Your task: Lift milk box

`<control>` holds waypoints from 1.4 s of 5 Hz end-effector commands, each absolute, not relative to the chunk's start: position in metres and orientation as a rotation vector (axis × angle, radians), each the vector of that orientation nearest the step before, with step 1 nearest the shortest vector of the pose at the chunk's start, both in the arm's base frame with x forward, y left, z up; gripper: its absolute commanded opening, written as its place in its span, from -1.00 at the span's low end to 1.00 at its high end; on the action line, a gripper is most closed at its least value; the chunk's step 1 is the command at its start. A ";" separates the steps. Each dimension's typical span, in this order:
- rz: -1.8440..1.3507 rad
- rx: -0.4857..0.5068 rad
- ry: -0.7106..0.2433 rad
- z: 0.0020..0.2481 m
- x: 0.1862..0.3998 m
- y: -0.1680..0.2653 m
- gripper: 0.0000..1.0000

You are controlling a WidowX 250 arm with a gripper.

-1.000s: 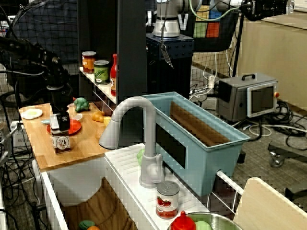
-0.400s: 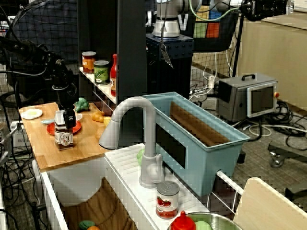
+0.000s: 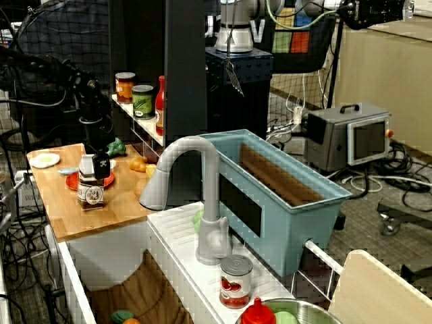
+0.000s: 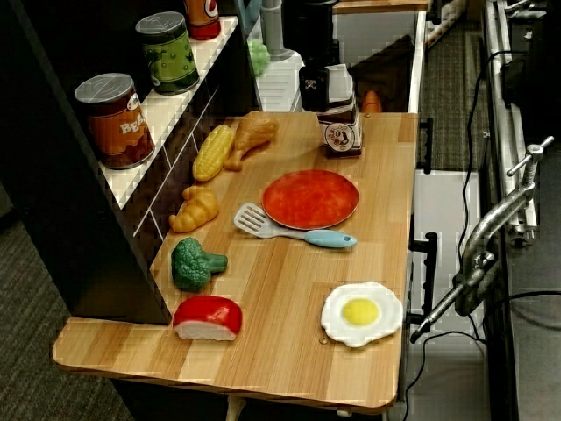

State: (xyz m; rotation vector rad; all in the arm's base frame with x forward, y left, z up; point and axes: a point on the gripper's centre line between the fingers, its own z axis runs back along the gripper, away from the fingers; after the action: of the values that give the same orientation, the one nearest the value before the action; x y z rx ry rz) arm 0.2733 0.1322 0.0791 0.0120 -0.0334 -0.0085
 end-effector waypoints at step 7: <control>-0.010 -0.182 -0.058 0.164 0.280 0.128 -1.00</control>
State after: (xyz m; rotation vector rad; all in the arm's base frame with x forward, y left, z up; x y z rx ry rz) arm 0.2779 0.1221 0.1426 -0.2254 0.0136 -0.0010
